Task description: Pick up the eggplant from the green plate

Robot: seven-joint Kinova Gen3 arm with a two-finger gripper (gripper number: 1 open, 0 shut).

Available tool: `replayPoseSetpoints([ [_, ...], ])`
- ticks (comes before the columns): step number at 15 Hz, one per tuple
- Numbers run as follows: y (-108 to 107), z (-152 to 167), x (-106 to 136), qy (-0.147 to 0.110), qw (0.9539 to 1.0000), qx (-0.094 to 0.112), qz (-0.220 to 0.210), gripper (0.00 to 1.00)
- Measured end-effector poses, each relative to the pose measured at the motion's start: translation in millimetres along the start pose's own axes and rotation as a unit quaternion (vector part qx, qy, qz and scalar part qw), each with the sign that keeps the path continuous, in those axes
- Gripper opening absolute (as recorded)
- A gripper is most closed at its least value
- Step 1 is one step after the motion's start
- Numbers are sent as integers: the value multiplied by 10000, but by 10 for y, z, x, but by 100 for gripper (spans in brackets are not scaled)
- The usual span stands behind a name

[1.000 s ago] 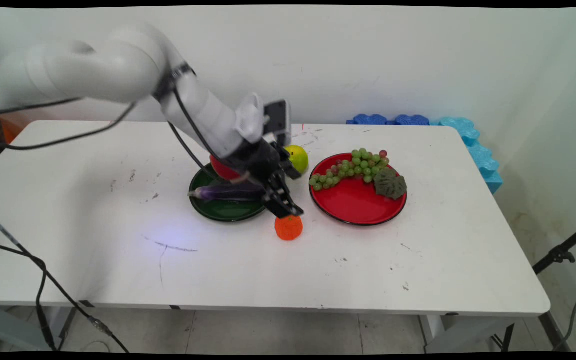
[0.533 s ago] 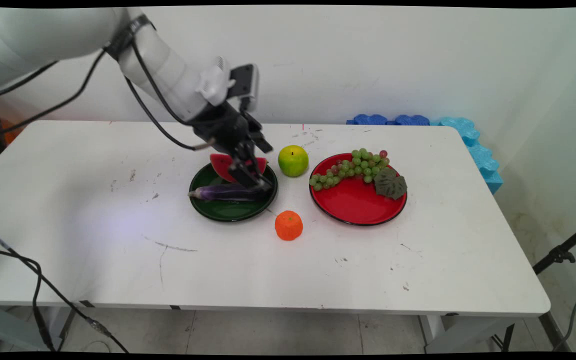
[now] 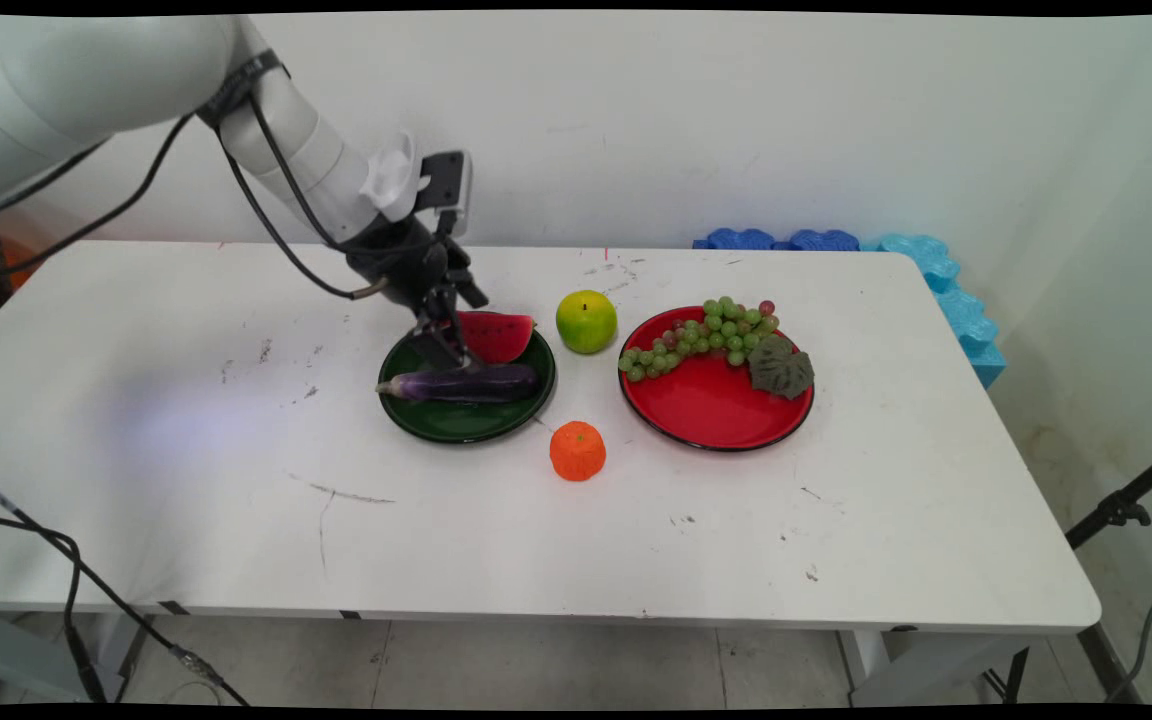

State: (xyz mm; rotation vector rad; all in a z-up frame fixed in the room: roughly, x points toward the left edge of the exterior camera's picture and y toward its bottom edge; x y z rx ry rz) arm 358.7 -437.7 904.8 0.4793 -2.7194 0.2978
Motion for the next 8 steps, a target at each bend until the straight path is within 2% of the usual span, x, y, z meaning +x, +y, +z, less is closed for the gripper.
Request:
replayPoseSetpoints([
  [8, -136, 420, -391, -256, 9990, -159, -323, 100],
])
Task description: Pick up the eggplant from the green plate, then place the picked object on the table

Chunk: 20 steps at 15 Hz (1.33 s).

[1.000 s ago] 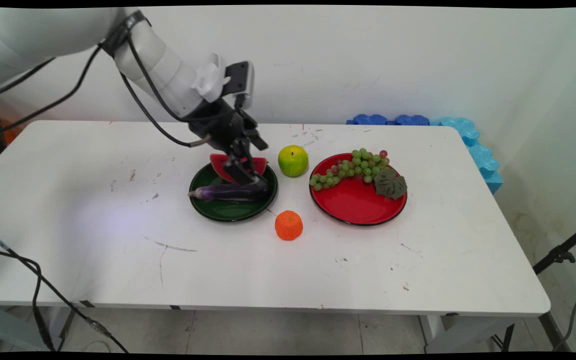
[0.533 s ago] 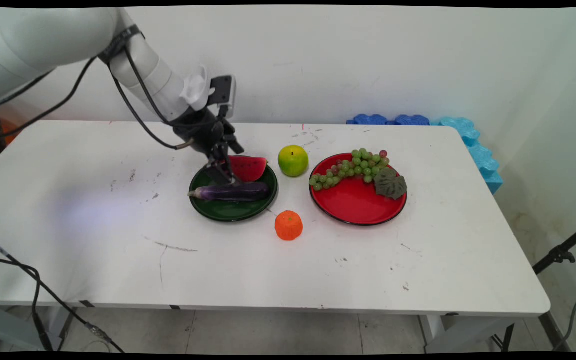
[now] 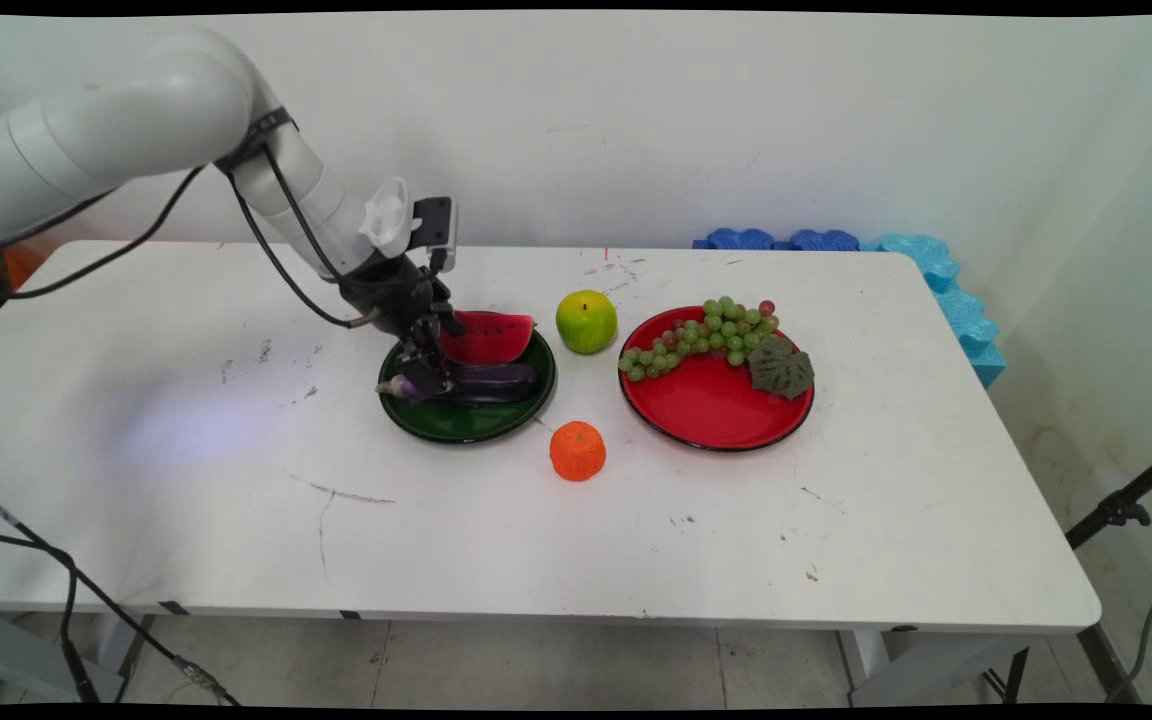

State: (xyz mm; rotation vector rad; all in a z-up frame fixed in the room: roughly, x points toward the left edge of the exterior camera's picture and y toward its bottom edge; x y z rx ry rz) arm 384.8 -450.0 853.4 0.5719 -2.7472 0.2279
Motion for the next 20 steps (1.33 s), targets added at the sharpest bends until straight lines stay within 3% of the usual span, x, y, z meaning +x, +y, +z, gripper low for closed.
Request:
replayPoseSetpoints([
  [8, -56, 267, -149, -30, 9998, -169, -139, 100],
  [9, -64, 290, -166, -32, 9997, -179, -146, 0],
  [17, -14, 235, -147, 147, 9997, -212, -18, 0],
  [20, 69, -94, 3, 413, 9990, -172, 57, 0],
])
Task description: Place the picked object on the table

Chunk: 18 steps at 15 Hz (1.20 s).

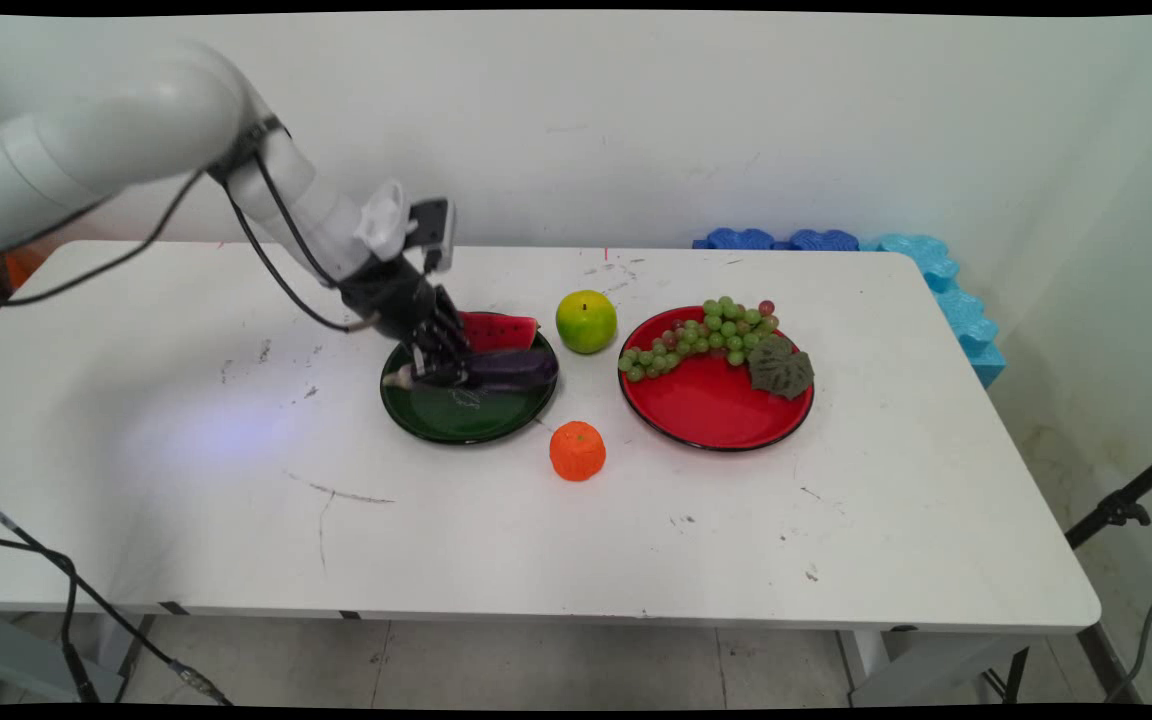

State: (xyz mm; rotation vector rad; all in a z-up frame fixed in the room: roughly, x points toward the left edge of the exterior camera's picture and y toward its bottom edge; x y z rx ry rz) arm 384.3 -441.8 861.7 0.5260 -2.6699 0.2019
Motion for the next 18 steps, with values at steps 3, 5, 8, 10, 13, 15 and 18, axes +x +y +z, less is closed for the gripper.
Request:
replayPoseSetpoints([
  [3, 149, -463, 214, 290, 9995, 93, 32, 0],
  [5, 283, -720, 360, 465, 9988, 132, 34, 0],
  [8, 541, -936, 573, 669, 9977, 125, 5, 0],
  [10, 730, -942, 692, 726, 9973, 97, -8, 0],
  [13, 1025, -765, 823, 680, 9977, 49, 40, 0],
  [15, 1157, -635, 858, 632, 9980, 27, 65, 0],
  [18, 1370, -346, 890, 531, 9985, -24, 95, 0],
])
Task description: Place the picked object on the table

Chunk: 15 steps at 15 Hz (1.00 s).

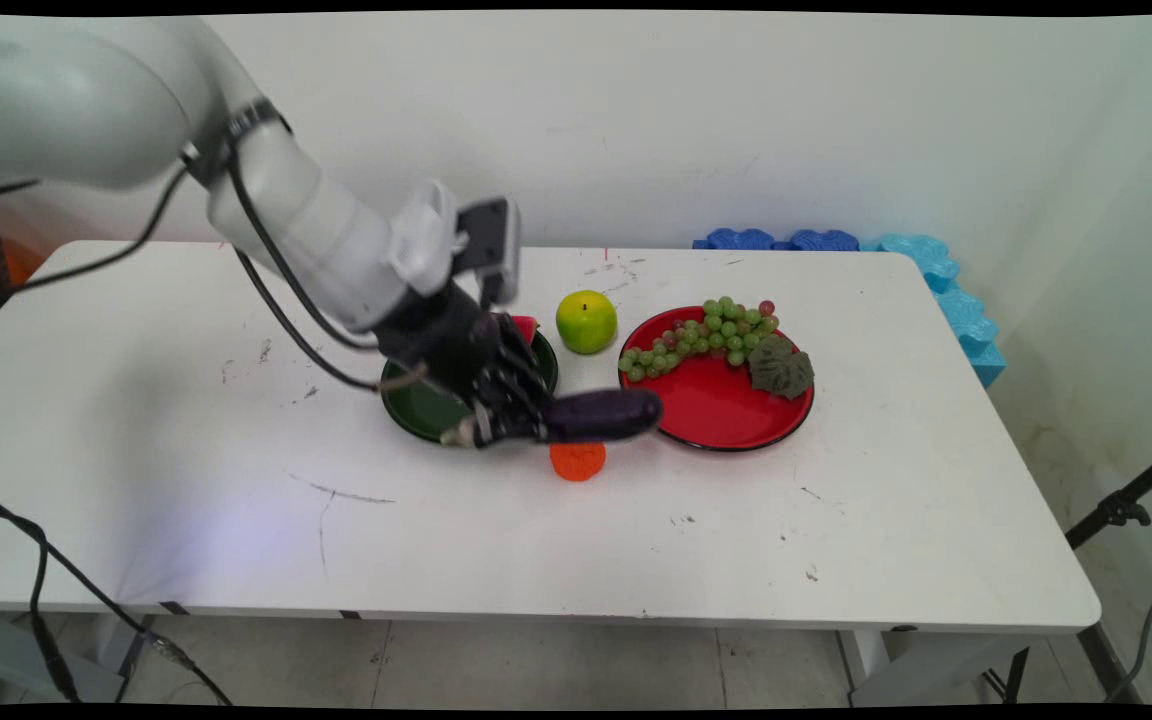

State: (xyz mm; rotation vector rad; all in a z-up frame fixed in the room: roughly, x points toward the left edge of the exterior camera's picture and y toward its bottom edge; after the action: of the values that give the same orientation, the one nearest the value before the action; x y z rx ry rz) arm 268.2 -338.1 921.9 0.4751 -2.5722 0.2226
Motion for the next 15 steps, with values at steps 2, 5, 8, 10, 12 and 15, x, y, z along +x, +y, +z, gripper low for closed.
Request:
replayPoseSetpoints([
  [2, 76, 150, -15, -41, 10000, -17, 10, 0],
  [5, 176, 445, -62, -88, 9999, -41, 35, 0],
  [8, 228, 706, -131, -117, 9999, -52, 71, 0],
  [10, 254, 862, -181, -130, 9999, -61, 92, 0],
  [12, 268, 956, -210, -135, 9998, -63, 99, 0],
  [15, 287, 1108, -255, -134, 9998, -60, 110, 0],
])
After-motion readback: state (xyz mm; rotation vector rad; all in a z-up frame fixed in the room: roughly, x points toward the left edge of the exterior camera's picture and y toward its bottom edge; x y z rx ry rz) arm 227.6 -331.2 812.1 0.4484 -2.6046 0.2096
